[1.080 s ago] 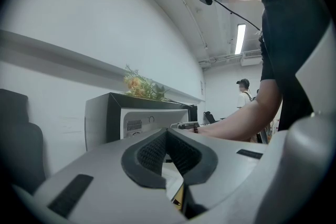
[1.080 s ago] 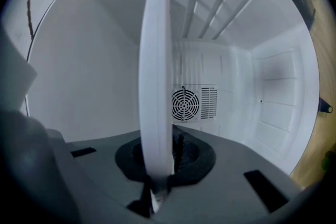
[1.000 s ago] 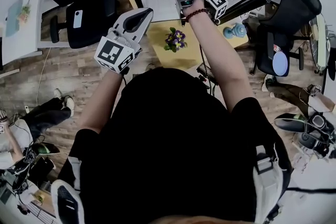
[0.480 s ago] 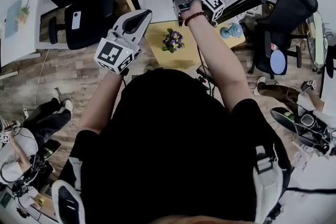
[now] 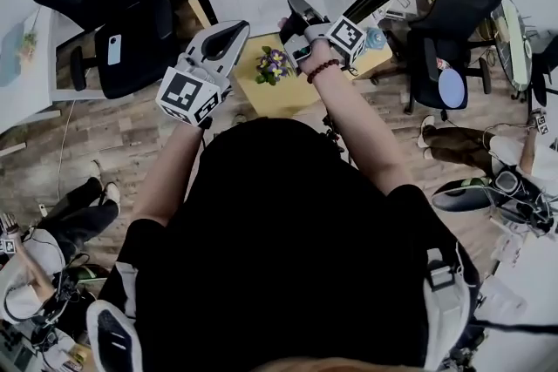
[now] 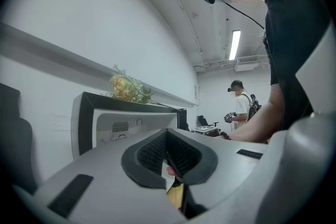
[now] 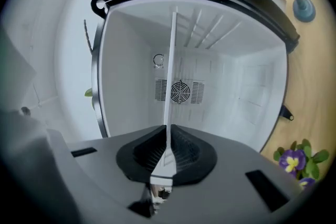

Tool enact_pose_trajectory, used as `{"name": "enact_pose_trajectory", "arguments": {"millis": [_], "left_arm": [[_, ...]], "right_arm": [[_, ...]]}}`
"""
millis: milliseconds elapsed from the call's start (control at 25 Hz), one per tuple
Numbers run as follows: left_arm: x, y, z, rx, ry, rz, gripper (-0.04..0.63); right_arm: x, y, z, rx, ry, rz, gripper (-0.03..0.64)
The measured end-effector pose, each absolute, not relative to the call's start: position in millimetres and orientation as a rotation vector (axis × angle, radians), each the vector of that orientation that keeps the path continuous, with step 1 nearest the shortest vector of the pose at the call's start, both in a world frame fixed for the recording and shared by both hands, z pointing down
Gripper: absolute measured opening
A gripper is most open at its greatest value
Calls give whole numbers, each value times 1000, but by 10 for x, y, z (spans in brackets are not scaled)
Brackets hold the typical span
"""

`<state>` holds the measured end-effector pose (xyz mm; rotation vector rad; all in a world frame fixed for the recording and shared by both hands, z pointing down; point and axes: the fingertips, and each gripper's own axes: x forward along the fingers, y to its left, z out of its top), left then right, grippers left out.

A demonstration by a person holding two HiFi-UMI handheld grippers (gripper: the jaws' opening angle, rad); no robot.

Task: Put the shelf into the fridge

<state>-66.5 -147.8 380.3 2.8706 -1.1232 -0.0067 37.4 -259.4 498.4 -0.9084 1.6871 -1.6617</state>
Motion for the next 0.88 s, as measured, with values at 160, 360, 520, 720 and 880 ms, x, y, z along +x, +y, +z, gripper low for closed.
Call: {"name": "enact_pose_trajectory", "arguments": {"millis": [160,360,520,720,880], "left_arm": [[-510,-1446,3798,2890,-1077,-22,18],[-421,-1400,3770,2900,-1061,-46,18],[-392,-1377,3764,2899,-1065,-56,18],[-391,-1343,3758,2900,-1072,-60,18],[-404,-1334,3753,2897,-1084,-62,18]], "right_arm": [[440,-2270,4935,-947,1838,-1663,61],[519,-2000,4649,-1084,2264,-1386,75],[554,-1855,4474,-1274,2659,-938,71],[564,-1703,4424,-1439,2920,-464,64],[618,-1617,4313,-1513,2965,-224,66]]}}
